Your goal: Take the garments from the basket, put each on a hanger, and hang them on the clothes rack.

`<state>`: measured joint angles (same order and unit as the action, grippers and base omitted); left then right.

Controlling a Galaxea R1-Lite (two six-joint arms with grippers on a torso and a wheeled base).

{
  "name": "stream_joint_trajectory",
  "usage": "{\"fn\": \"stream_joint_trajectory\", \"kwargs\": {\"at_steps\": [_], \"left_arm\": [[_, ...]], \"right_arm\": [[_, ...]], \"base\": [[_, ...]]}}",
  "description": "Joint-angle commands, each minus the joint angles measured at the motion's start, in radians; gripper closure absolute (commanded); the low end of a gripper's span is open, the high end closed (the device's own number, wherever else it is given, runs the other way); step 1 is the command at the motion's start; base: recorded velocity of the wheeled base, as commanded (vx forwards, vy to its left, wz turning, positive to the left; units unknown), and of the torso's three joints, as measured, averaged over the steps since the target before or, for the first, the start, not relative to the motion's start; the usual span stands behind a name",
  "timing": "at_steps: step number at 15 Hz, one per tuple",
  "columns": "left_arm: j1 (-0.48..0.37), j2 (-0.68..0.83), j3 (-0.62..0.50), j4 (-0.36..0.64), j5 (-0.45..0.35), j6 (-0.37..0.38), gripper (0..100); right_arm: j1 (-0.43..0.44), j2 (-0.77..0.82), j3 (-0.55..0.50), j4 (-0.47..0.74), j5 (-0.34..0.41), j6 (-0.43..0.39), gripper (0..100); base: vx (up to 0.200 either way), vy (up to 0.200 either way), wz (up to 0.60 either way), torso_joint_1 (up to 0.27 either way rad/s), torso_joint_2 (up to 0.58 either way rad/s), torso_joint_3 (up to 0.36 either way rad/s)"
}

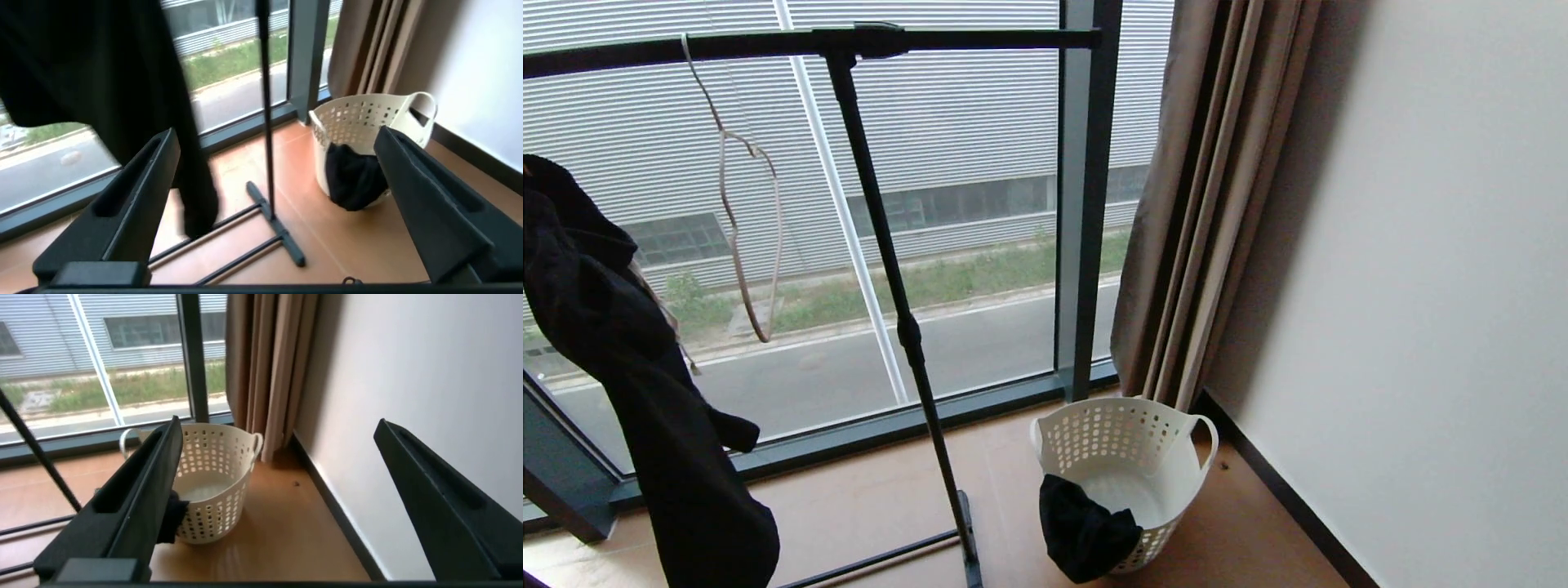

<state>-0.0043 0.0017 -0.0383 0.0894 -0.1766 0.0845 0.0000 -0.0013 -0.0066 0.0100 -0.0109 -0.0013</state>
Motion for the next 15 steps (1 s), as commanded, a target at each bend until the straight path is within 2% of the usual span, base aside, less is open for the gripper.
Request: {"fn": "stream_joint_trajectory", "kwargs": {"at_steps": [1, 3, 12, 15], "left_arm": [[0.0, 0.001, 0.0, 0.0, 0.0, 0.0, 0], [0.0, 0.001, 0.0, 0.0, 0.0, 0.0, 0], [0.0, 0.0, 0.001, -0.002, 0.002, -0.005, 0], [0.001, 0.0, 0.001, 0.0, 0.002, -0.003, 0]], "right_arm": [[0.0, 0.001, 0.0, 0.001, 0.0, 0.0, 0], [0.0, 0.001, 0.0, 0.001, 0.0, 0.0, 0], [0.0, 0.001, 0.0, 0.001, 0.0, 0.0, 0], [0.0, 0.001, 0.0, 0.001, 0.0, 0.0, 0]], "base": [[0.2, 0.0, 0.0, -0.017, 0.0, 0.002], [0.2, 0.0, 0.0, -0.002, 0.0, 0.005], [0.0, 0.0, 0.0, 0.0, 0.0, 0.0], [0.0, 0.0, 0.0, -0.108, 0.32, 0.211]]}}
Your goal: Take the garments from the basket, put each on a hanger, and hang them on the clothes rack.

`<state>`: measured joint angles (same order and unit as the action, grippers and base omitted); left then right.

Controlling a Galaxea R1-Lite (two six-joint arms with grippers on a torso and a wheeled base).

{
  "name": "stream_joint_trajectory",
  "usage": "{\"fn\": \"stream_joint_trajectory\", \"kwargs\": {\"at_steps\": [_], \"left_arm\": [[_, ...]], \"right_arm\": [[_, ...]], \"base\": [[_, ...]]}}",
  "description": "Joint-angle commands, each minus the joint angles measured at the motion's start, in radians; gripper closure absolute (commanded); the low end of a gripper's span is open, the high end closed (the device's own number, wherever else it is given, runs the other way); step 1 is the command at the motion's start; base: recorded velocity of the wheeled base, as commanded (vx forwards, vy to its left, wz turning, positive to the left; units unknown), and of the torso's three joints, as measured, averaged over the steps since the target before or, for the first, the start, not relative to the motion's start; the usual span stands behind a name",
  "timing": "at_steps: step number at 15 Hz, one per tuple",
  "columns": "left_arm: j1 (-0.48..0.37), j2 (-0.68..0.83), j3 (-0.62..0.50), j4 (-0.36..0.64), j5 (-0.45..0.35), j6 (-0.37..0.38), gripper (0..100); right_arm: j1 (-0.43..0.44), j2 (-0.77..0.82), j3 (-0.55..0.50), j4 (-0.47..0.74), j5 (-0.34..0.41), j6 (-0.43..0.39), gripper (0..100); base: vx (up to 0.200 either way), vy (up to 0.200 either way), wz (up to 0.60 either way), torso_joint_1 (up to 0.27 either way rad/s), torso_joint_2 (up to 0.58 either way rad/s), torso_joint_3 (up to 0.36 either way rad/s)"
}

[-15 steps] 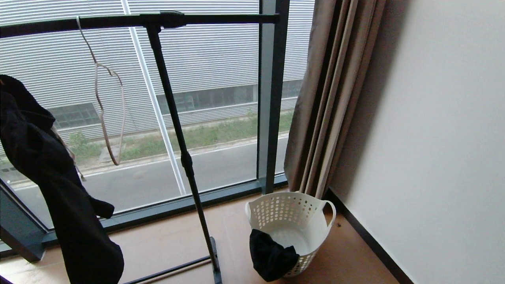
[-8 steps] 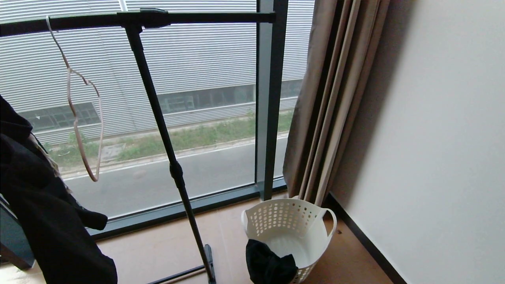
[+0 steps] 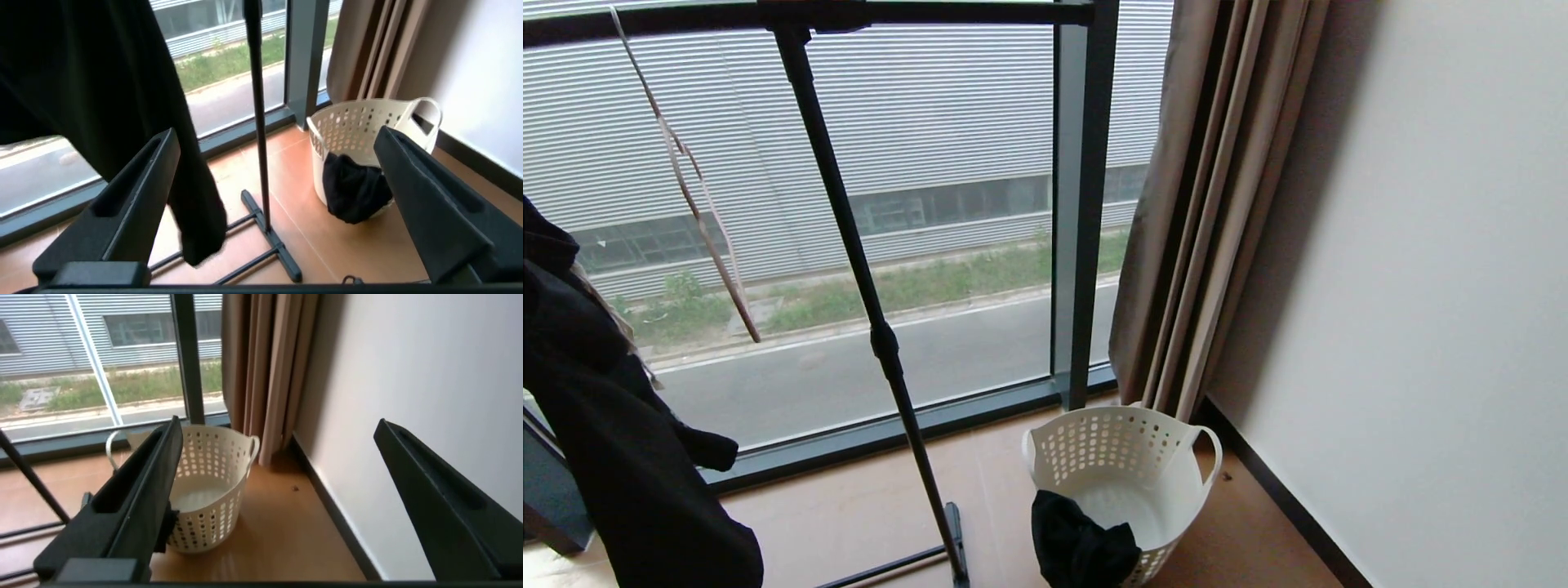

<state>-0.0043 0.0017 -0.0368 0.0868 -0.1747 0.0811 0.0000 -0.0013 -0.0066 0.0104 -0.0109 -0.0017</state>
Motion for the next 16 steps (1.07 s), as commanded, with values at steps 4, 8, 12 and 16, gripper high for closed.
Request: {"fn": "stream_joint_trajectory", "kwargs": {"at_steps": [4, 8, 12, 16], "left_arm": [[0.001, 0.001, -0.002, 0.002, 0.0, 0.0, 0], [0.0, 0.001, 0.0, 0.002, 0.0, 0.0, 0], [0.001, 0.001, 0.0, 0.002, 0.0, -0.001, 0], [0.0, 0.001, 0.0, 0.002, 0.0, -0.001, 0]], "right_arm": [[0.0, 0.001, 0.0, 0.002, 0.0, 0.0, 0], [0.0, 0.001, 0.0, 0.0, 0.0, 0.0, 0], [0.0, 0.001, 0.0, 0.0, -0.001, 0.003, 0], [0.0, 0.001, 0.0, 0.002, -0.001, 0.0, 0]], "base": [[0.0, 0.0, 0.0, -0.146, 0.46, 0.317], [0.0, 0.0, 0.0, -0.115, 0.43, 0.255], [0.0, 0.0, 0.0, -0.021, 0.1, -0.105], [0.0, 0.0, 0.0, 0.002, 0.01, -0.189]]}}
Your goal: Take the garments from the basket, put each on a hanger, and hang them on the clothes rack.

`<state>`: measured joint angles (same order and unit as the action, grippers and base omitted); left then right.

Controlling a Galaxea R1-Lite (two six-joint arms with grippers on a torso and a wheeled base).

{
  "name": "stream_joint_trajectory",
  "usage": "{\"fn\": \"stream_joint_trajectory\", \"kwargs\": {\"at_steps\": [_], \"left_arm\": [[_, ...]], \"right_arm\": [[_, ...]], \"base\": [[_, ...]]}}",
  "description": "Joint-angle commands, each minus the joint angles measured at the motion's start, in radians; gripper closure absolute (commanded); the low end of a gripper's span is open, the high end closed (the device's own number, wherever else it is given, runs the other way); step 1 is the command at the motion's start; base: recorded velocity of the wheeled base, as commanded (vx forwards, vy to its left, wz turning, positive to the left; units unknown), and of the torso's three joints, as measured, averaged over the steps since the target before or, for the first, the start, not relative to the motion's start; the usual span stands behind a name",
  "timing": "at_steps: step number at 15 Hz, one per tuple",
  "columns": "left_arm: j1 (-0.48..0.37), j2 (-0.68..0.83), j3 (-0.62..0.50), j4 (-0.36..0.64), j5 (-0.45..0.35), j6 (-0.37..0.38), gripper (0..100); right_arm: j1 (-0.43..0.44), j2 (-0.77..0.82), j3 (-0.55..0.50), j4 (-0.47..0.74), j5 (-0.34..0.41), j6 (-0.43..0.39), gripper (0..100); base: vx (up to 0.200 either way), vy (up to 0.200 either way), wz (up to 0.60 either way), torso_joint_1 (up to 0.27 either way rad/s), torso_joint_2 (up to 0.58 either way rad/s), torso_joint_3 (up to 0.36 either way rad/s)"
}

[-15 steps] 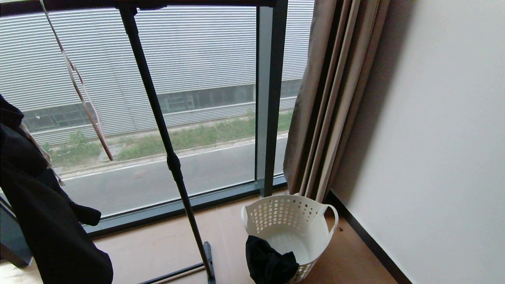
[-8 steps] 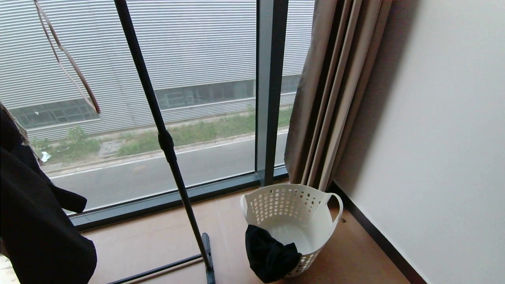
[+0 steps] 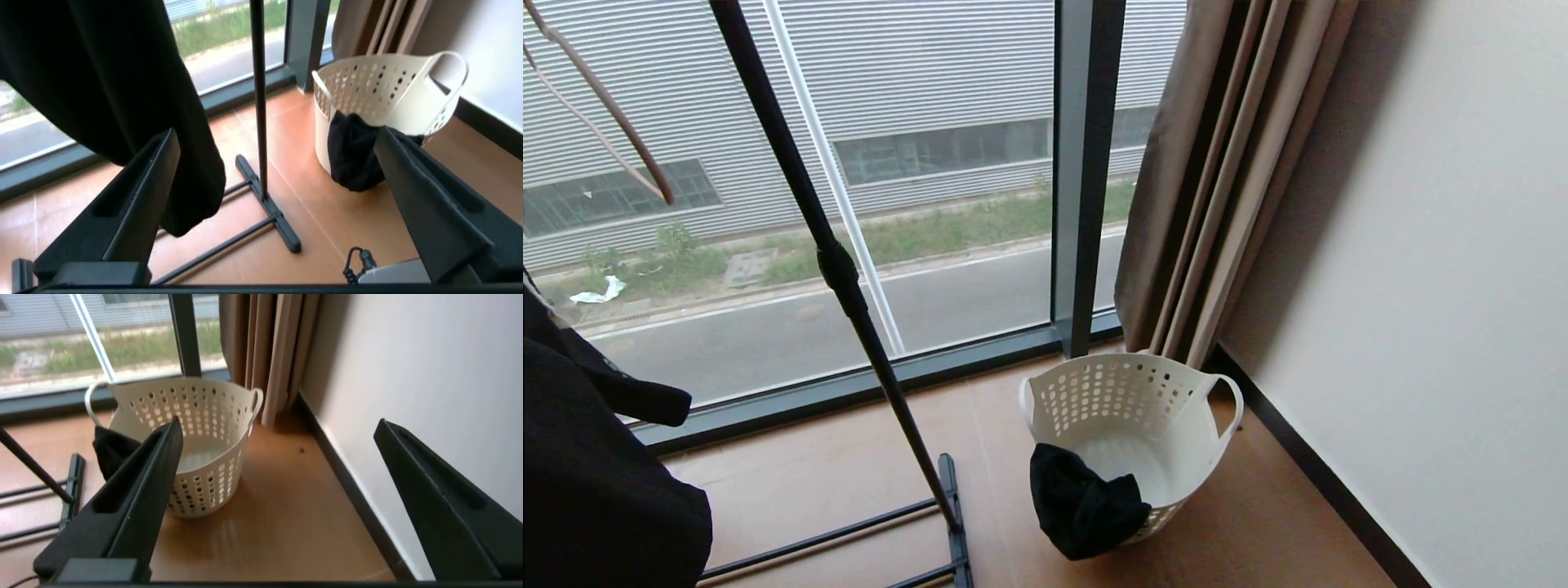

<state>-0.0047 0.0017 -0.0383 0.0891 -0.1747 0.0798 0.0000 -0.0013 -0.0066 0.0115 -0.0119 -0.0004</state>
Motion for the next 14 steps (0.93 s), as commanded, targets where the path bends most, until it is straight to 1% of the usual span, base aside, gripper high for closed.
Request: {"fn": "stream_joint_trajectory", "kwargs": {"at_steps": [1, 14], "left_arm": [[0.0, 0.001, 0.001, 0.0, 0.0, 0.0, 0], [0.0, 0.001, 0.0, 0.0, 0.0, 0.0, 0]], "right_arm": [[0.0, 0.001, 0.0, 0.001, 0.0, -0.001, 0], [0.0, 0.001, 0.0, -0.001, 0.0, 0.0, 0]], "base": [[0.0, 0.0, 0.0, -0.002, 0.0, -0.198], [0.0, 0.0, 0.0, 0.002, 0.0, -0.198]]}}
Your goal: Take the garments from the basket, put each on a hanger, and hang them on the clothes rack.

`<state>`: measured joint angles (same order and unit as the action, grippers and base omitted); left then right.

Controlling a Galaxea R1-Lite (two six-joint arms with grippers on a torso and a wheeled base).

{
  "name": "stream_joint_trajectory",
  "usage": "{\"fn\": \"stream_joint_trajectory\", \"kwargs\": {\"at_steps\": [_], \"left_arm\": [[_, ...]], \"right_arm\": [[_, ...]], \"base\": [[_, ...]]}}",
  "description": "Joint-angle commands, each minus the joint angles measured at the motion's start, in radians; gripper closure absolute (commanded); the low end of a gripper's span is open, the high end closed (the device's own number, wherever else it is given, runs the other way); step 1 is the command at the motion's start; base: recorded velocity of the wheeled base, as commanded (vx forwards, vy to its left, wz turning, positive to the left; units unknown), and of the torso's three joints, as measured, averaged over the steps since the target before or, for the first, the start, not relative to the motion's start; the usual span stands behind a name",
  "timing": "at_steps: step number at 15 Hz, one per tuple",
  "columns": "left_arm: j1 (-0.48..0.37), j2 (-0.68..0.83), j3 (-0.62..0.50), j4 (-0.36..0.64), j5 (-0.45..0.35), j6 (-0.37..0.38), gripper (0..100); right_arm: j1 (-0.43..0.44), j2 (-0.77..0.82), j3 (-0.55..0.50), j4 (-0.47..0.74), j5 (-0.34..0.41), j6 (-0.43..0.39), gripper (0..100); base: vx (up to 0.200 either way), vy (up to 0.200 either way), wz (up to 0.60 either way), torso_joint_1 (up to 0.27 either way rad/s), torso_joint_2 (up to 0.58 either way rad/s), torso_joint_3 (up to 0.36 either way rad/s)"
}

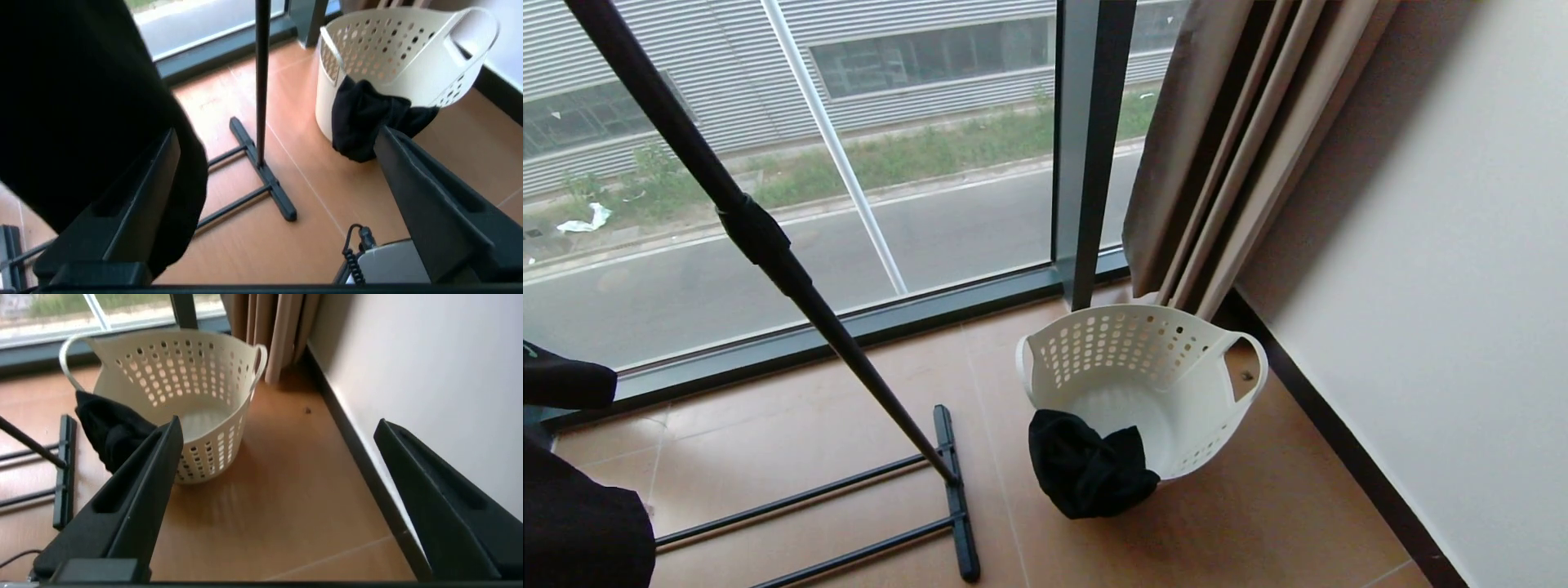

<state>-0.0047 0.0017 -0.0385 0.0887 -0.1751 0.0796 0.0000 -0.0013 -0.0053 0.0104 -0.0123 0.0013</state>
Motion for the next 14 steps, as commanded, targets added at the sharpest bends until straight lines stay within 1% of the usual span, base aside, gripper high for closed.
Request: {"fn": "stream_joint_trajectory", "kwargs": {"at_steps": [1, 6, 9, 10, 11, 12, 14], "left_arm": [[0.0, 0.001, 0.0, 0.0, 0.0, 0.0, 0], [0.0, 0.001, 0.0, 0.0, 0.0, 0.0, 0], [0.0, 0.001, 0.0, 0.0, 0.0, 0.003, 0], [0.0, 0.003, 0.002, -0.001, -0.001, 0.005, 0], [0.0, 0.001, 0.002, -0.001, -0.001, 0.005, 0], [0.0, 0.001, 0.002, -0.001, -0.001, 0.005, 0], [0.002, 0.001, 0.002, -0.001, -0.001, 0.005, 0]], "right_arm": [[0.0, 0.001, -0.001, 0.0, 0.0, 0.0, 0], [0.0, 0.001, -0.001, 0.0, 0.0, 0.0, 0], [0.003, 0.007, -0.01, 0.029, 0.009, -0.023, 0], [0.018, 0.07, -0.03, 0.054, 0.037, -0.046, 0], [0.025, 0.122, -0.055, 0.057, 0.063, -0.05, 0], [0.028, 0.225, -0.088, 0.052, 0.106, -0.052, 0], [0.031, 0.36, -0.143, 0.051, 0.169, -0.05, 0]], "base": [[0.0, 0.0, 0.0, -0.007, 0.0, -0.188], [0.0, 0.0, 0.0, 0.006, 0.01, -0.197], [0.0, 0.0, 0.0, 0.002, 0.0, -0.198], [0.0, 0.0, 0.0, 0.002, 0.0, -0.11], [0.0, 0.0, 0.0, 0.0, 0.0, 0.0], [0.0, 0.0, 0.0, 0.0, 0.0, 0.0], [0.0, 0.0, 0.0, 0.0, 0.0, 0.0]]}}
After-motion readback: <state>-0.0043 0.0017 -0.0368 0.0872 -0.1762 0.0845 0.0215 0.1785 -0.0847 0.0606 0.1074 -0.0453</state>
